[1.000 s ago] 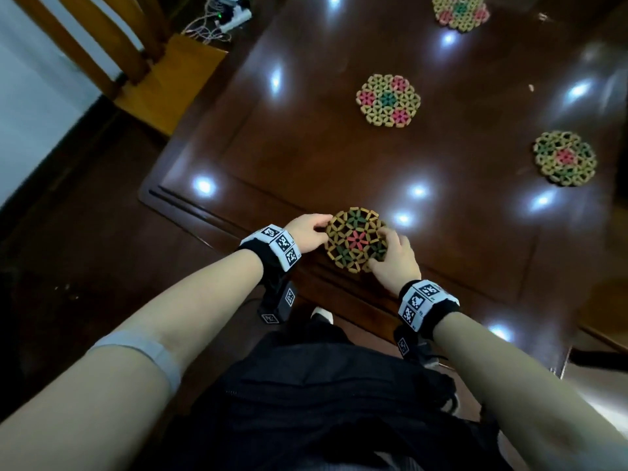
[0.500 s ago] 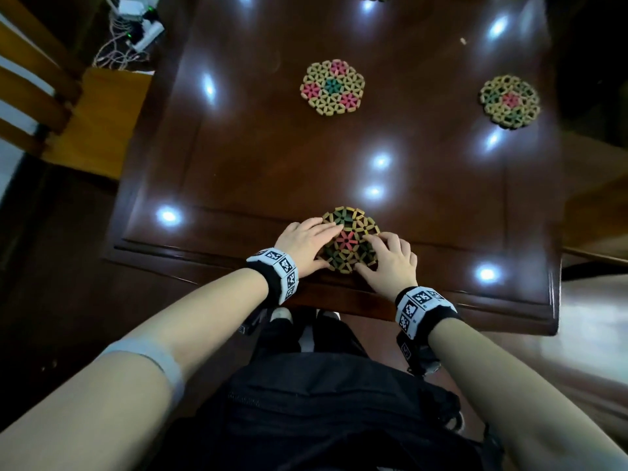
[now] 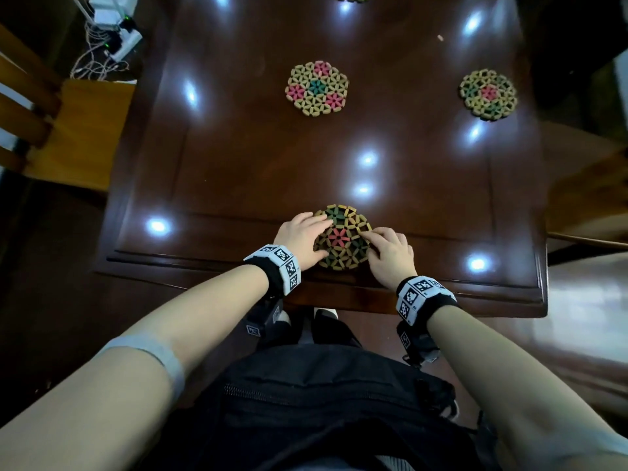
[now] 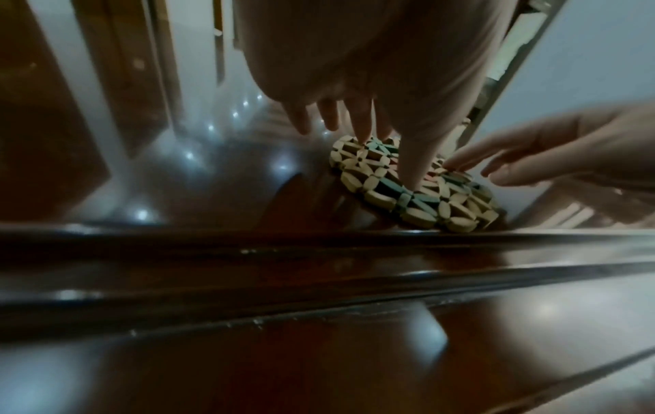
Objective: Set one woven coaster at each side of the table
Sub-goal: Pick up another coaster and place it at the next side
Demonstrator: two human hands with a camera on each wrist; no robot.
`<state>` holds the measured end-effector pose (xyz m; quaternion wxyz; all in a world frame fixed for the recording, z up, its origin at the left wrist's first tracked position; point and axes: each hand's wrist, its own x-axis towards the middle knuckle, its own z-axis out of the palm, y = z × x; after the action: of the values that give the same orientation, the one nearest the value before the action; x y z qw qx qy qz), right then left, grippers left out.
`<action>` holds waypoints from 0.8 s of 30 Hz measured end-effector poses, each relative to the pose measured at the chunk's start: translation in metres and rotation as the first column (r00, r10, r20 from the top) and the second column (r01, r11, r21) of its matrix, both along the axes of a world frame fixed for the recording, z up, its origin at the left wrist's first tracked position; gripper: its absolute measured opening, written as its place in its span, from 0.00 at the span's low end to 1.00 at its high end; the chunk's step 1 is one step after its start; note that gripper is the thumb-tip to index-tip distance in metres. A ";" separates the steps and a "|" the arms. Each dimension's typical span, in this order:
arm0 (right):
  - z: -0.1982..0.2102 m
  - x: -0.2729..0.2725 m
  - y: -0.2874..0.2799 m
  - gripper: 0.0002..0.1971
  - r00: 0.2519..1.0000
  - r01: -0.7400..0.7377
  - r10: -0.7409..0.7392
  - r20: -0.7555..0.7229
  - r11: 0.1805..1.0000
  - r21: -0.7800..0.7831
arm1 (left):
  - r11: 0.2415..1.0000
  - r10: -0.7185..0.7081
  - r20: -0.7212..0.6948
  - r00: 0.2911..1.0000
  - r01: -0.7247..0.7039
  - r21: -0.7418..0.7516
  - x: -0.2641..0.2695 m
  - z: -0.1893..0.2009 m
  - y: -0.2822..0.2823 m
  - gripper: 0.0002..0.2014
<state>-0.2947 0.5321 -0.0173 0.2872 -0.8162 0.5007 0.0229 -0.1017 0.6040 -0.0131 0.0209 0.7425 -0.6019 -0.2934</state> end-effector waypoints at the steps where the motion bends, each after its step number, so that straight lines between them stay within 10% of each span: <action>1: 0.000 0.000 -0.001 0.20 1.000 -0.010 0.010 -0.014 1.000 -0.002 | 0.999 -0.035 0.037 0.999 0.035 0.014 0.001 0.001 -0.001 0.35; 24: 0.005 0.018 -0.002 0.22 0.997 -0.057 0.060 -0.055 0.997 0.054 | 0.995 -0.084 0.092 0.992 0.078 0.062 0.025 0.003 -0.009 0.36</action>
<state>-0.2766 0.5297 -0.0127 0.2936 -0.8217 0.4837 0.0676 -0.0772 0.5951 -0.0099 -0.0412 0.7307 -0.6229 -0.2762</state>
